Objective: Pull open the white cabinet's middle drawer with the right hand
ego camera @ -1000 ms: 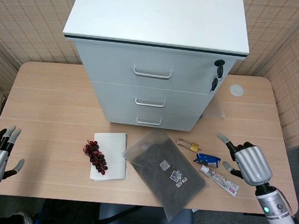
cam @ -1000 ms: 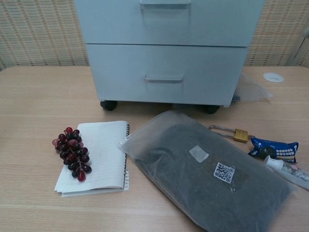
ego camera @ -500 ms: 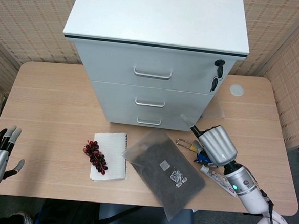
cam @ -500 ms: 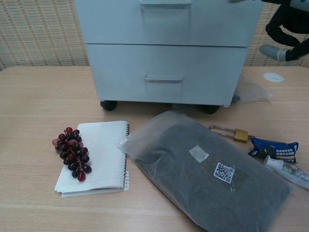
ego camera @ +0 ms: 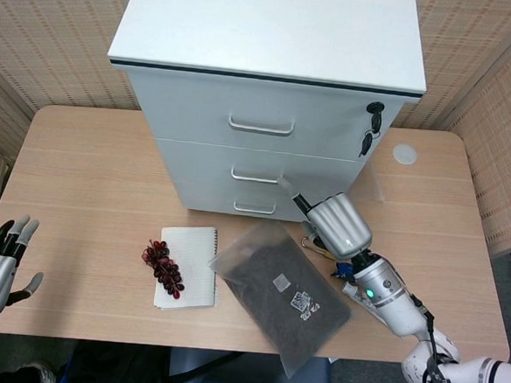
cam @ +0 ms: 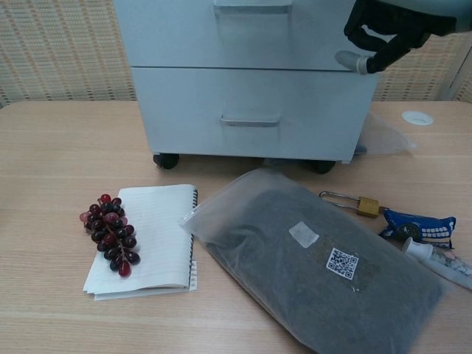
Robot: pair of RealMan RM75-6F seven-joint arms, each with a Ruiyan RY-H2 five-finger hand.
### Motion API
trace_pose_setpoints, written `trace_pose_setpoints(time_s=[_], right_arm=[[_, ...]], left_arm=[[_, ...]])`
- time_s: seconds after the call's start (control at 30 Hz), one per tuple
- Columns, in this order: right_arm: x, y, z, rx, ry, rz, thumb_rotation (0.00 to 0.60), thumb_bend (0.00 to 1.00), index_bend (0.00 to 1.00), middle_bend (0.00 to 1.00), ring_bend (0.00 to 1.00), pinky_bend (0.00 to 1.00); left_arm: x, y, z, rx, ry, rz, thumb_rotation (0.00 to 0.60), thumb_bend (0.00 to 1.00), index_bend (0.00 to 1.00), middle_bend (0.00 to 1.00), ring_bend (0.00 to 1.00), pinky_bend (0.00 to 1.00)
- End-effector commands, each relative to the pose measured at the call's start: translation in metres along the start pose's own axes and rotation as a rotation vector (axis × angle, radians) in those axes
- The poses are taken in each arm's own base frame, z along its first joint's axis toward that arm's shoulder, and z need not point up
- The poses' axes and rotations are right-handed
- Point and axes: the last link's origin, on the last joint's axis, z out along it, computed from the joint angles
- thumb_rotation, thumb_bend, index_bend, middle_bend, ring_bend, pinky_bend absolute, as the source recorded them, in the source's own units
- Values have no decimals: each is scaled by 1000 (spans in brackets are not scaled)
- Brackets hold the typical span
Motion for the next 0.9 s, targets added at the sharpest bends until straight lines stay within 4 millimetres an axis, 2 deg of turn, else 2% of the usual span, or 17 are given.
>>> trace_pose_setpoints(time_s=[0.03,0.37,0.9], right_arm=[[0,-3,8,8,-12,4,600,407,21,829,887,891],[-1,-3,22,5,-29,1,600,407,27,832,887,891],[0,-6,31,21,-46,-8,600,408,182,836,887,891]], left_arm=[[0,0,0,2,-1,0,600,290,2,0,14,129],[-1,-1,1,8,-5,2,600,290,3,0,14,129],[0,3,3,-6,-2,6,600,290,2,0,14,129]])
